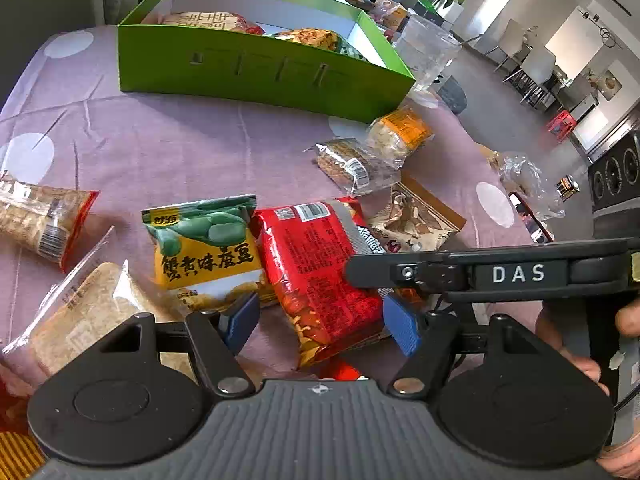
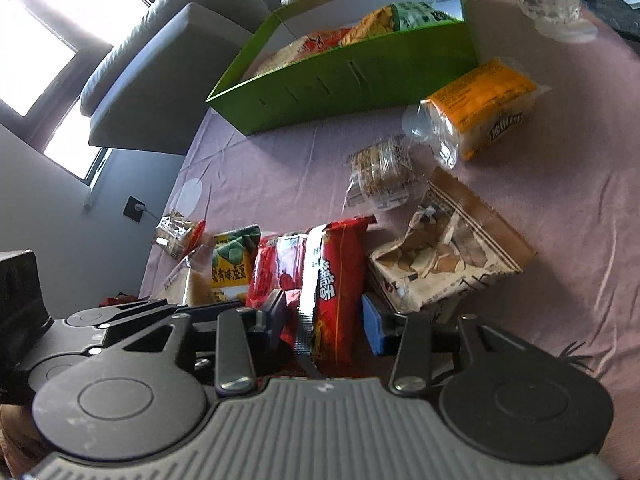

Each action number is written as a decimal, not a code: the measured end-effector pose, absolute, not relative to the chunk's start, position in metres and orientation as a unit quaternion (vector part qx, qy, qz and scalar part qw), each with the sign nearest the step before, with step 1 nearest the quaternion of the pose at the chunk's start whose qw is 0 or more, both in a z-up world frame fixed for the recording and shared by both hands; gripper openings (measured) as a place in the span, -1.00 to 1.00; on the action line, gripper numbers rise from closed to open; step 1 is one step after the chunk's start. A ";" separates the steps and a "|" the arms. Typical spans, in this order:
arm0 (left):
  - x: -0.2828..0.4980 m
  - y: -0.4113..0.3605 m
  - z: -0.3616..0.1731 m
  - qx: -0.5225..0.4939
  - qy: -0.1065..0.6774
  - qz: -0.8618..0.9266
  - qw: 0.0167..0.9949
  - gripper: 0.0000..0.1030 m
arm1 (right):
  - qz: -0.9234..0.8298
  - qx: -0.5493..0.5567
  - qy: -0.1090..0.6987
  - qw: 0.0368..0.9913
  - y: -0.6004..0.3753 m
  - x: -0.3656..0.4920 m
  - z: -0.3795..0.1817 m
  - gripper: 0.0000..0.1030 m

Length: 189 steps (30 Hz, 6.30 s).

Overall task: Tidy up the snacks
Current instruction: 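Move the right tool to the red wafer packet on the table, then grasp the red wafer packet with the right tool and lift it, then carry the wafer packet into the green box and open the right tool, then move the right tool to the red-and-yellow striped chip bag on the table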

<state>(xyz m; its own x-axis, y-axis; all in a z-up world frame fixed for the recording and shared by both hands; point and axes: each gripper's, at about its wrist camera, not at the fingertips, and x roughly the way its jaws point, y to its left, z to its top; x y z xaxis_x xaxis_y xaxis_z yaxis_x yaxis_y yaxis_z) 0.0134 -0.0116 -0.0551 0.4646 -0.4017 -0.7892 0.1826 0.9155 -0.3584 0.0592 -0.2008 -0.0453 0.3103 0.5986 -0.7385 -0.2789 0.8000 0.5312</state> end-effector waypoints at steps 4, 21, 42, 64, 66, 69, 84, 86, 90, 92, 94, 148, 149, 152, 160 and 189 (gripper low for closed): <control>0.013 -0.016 -0.056 -0.109 0.490 -0.180 0.846 0.27 | 0.278 0.158 0.521 0.792 -0.200 0.061 -0.046 -0.25; 0.007 -0.028 -0.028 -0.109 0.459 -0.188 0.862 0.28 | 0.302 0.173 0.495 0.797 -0.202 0.057 -0.024 -0.24; 0.057 -0.046 0.036 -0.055 0.394 -0.185 0.899 0.32 | 0.314 0.168 0.399 0.845 -0.206 0.094 0.031 -0.22; 0.195 -0.071 0.038 -0.035 0.358 -0.206 0.910 0.36 | 0.267 0.201 0.342 0.878 -0.226 0.190 0.041 -0.19; 0.208 -0.076 0.031 -0.034 0.358 -0.208 0.910 0.36 | 0.258 0.203 0.342 0.880 -0.228 0.199 0.037 -0.19; 0.226 -0.082 0.019 -0.032 0.363 -0.211 0.907 0.40 | 0.241 0.207 0.347 0.883 -0.230 0.212 0.030 -0.19; 0.273 -0.087 -0.019 -0.049 0.397 -0.205 0.893 0.39 | 0.208 0.206 0.363 0.885 -0.233 0.246 -0.001 -0.19; 0.273 -0.086 -0.019 -0.053 0.397 -0.202 0.894 0.41 | 0.207 0.203 0.361 0.886 -0.231 0.246 -0.001 -0.19; 0.268 -0.080 -0.015 -0.063 0.392 -0.171 0.902 0.57 | 0.184 0.199 0.347 0.898 -0.230 0.245 0.001 -0.01; 0.264 -0.075 -0.012 -0.070 0.394 -0.164 0.902 0.57 | 0.175 0.201 0.336 0.903 -0.234 0.238 0.004 0.00; 0.258 -0.071 -0.008 -0.080 0.394 -0.159 0.902 0.58 | 0.173 0.198 0.327 0.908 -0.237 0.231 0.007 0.01; -0.066 0.105 0.017 -0.126 0.365 -0.021 0.922 0.76 | 0.359 0.061 0.330 0.871 -0.180 0.039 0.035 0.17; -0.071 0.105 0.011 -0.125 0.372 -0.022 0.919 0.76 | 0.361 0.056 0.332 0.870 -0.177 0.037 0.033 0.18; -0.083 0.104 -0.008 -0.118 0.398 -0.022 0.909 0.76 | 0.363 0.049 0.341 0.866 -0.170 0.034 0.028 0.19; -0.096 0.096 -0.048 -0.106 0.438 -0.010 0.893 0.83 | 0.366 0.040 0.358 0.858 -0.162 0.025 0.019 0.22; -0.071 0.065 -0.032 -0.092 0.398 -0.094 0.908 0.85 | 0.386 0.021 0.386 0.838 -0.170 0.001 0.002 0.24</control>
